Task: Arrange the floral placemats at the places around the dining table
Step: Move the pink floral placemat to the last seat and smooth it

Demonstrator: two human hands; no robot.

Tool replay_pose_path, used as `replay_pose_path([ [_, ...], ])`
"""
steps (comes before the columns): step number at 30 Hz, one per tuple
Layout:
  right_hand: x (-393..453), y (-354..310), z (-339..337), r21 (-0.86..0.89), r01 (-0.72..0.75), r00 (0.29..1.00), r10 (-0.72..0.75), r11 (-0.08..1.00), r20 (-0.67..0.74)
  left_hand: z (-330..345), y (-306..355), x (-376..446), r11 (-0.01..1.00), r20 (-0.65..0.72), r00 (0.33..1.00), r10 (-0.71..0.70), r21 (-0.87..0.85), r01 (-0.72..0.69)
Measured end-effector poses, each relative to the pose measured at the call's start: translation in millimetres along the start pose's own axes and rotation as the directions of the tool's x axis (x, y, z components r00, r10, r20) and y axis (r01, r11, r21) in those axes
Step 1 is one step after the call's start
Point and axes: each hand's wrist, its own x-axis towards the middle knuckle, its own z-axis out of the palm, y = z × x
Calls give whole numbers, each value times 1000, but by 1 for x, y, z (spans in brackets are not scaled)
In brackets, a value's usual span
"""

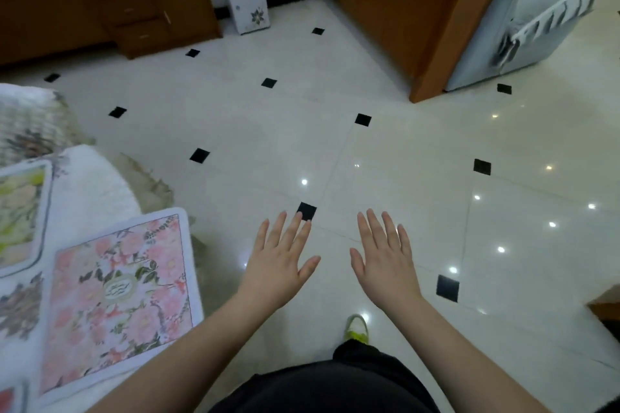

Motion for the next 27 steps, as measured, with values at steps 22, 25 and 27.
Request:
replay_pose_path([
  [22,201,-119,27,-23,630,767,-617,777,177,7,-106,-5,714,-83,715,-695,-202,671],
  [25,215,-155,36,-49,691,713,-668,721,212,12,-134,-18,642,-38,655,-755,-248,725],
  [27,224,-178,39,-57,726,678,-698,686,230,17,-151,-29,608,-21,625,-780,-257,751],
])
